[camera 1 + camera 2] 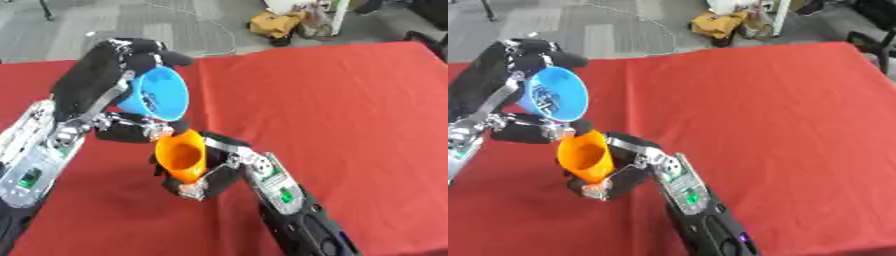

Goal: Pour the contents of one cup into another cup.

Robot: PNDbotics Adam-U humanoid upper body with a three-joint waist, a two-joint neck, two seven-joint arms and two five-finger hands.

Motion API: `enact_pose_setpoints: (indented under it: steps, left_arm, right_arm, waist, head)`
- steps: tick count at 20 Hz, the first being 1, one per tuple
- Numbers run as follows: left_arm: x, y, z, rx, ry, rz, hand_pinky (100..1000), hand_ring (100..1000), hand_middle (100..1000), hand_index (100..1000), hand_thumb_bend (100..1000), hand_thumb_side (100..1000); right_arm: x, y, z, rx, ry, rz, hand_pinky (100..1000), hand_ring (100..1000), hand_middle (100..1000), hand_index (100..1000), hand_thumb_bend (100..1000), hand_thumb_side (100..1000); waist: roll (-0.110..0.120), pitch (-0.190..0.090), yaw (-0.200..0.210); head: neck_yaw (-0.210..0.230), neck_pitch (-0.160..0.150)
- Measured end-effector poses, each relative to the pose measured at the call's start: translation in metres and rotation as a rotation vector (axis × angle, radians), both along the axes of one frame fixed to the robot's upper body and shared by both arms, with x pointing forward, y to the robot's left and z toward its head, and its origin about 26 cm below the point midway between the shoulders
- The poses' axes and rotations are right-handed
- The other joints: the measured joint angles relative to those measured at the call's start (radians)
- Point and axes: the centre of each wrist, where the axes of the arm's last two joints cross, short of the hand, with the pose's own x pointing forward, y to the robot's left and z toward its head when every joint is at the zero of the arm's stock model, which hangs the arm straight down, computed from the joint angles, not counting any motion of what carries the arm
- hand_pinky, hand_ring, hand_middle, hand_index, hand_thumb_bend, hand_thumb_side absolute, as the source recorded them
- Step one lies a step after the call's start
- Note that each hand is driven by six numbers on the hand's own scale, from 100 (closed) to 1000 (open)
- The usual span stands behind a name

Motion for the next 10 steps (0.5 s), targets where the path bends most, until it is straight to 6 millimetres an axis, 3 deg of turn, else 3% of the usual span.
enact_pose_setpoints:
  steps: [2,10]
  left_arm:
    - [-0.0002,-0.0001,0.0002,0.005,-0.014,0.002,291,283,472,795,667,100]
    - [-0.0025,-0.0012,0.0020,0.031,-0.078,0.014,288,299,444,799,709,100]
  right_arm:
    - [0.0000,0.0000,-0.0001,0.000,0.001,0.000,823,677,322,732,100,100]
    - [-0.0002,-0.0004,-0.0012,-0.001,0.005,0.000,823,678,322,733,100,100]
  waist:
    - [0.000,0.000,0.000]
    - [0.000,0.000,0.000]
  head:
    - [0.000,0.000]
    - [-0.001,0.000]
